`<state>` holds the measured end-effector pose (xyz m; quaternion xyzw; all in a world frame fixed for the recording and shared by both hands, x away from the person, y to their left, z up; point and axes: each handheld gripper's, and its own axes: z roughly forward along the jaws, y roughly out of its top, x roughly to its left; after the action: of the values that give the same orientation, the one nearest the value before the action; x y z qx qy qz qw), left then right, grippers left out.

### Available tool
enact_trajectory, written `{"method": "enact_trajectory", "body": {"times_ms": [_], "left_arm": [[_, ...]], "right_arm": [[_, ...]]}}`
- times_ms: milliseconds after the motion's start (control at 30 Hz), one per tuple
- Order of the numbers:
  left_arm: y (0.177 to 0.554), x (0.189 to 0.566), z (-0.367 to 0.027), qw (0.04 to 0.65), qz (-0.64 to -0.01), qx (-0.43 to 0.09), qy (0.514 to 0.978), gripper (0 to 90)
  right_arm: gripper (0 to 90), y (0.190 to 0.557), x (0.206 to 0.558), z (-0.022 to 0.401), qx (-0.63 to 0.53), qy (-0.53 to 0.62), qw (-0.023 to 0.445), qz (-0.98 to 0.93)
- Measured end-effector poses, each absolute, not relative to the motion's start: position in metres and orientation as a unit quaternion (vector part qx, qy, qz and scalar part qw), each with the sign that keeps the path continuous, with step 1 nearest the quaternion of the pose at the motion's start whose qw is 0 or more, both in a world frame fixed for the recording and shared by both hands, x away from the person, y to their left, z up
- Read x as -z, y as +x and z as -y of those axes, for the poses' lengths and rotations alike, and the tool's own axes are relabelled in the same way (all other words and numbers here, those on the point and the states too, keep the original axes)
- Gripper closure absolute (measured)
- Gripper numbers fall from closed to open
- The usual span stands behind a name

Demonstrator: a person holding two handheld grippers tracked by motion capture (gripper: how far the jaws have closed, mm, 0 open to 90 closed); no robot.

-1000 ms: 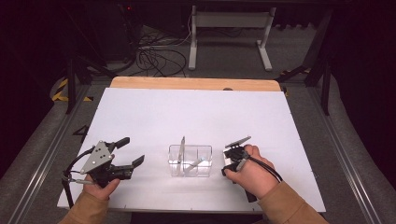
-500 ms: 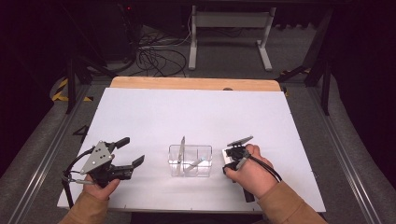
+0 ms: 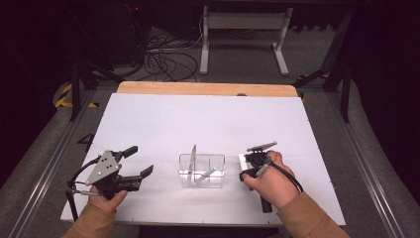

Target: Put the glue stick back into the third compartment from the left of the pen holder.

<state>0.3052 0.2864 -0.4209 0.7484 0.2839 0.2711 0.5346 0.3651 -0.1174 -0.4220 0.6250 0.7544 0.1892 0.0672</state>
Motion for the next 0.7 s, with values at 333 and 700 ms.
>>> {"method": "enact_trajectory", "body": {"times_ms": [333,700], "left_arm": [[0.305,0.421,-0.286,0.535,-0.284,-0.271,0.748,21.3],[0.305,0.421,-0.286,0.535,-0.283,-0.273,0.748,21.3]], "right_arm": [[65.4,0.362,0.400,0.126,-0.215,0.616,0.071,-0.755],[65.4,0.360,0.386,0.130,-0.226,0.607,0.081,-0.758]]}}
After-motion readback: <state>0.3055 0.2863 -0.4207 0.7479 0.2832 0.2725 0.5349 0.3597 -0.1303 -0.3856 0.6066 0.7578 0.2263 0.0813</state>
